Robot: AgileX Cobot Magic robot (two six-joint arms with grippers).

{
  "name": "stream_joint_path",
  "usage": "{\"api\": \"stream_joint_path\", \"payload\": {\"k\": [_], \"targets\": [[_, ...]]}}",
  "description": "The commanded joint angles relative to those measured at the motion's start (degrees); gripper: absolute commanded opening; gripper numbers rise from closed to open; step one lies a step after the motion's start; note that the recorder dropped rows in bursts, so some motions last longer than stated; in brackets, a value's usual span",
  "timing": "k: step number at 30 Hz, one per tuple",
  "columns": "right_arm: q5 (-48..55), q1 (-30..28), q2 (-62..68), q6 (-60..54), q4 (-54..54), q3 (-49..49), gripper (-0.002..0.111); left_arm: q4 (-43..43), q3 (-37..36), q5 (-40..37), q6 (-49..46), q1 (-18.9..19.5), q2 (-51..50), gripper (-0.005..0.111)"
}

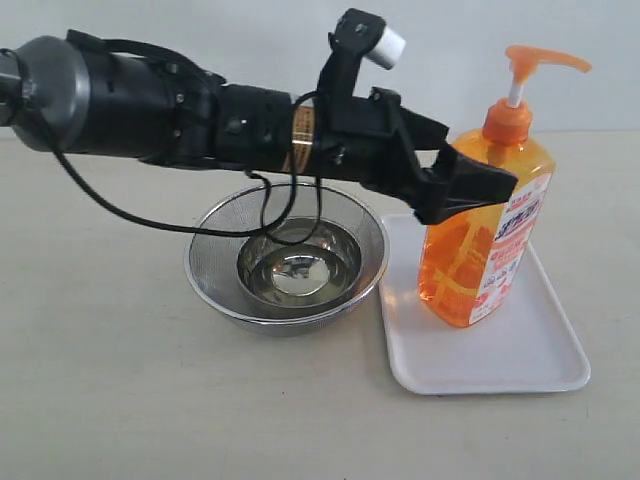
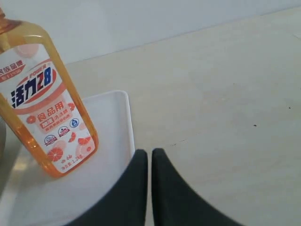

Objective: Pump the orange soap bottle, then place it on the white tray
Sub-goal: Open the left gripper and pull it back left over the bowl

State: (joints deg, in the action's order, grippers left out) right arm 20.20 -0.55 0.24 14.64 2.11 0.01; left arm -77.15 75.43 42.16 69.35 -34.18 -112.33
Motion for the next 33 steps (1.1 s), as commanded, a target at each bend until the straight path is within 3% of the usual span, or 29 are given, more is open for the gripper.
{"api": "stream_joint_path", "payload": {"k": [1, 5, 10, 15, 24, 31, 33], "targets": [[-0.7, 0.1, -0.2, -0.2, 0.0, 0.0, 0.000, 0.0, -6.4, 8.5, -4.2, 4.0, 3.9, 0.104], [-0.7, 0.1, -0.2, -0.2, 0.0, 0.0, 0.000, 1.0, -9.8, 11.5, -3.6, 7.4, 6.5, 0.104], [-0.7, 0.1, -0.2, -0.2, 0.0, 0.0, 0.000, 0.9, -15.2, 27.8, -3.9, 10.2, 8.9, 0.104], [-0.7, 0.1, -0.2, -0.2, 0.0, 0.0, 0.000, -2.5, -21.2, 27.8, -6.9, 10.9, 15.4, 0.104], [-0.7, 0.1, -0.2, -0.2, 0.0, 0.0, 0.000, -3.1, -30.3, 27.8, -4.1, 11.7, 25.3, 0.104], [-0.7, 0.1, -0.2, -0.2, 0.0, 0.0, 0.000, -6.4, -32.4, 27.8, -1.7, 11.7, 27.3, 0.104], [-0.7, 0.1, -0.2, -0.2, 0.0, 0.0, 0.000, -5.6, -32.4, 27.8, -6.3, 11.8, 27.3, 0.104]]}}
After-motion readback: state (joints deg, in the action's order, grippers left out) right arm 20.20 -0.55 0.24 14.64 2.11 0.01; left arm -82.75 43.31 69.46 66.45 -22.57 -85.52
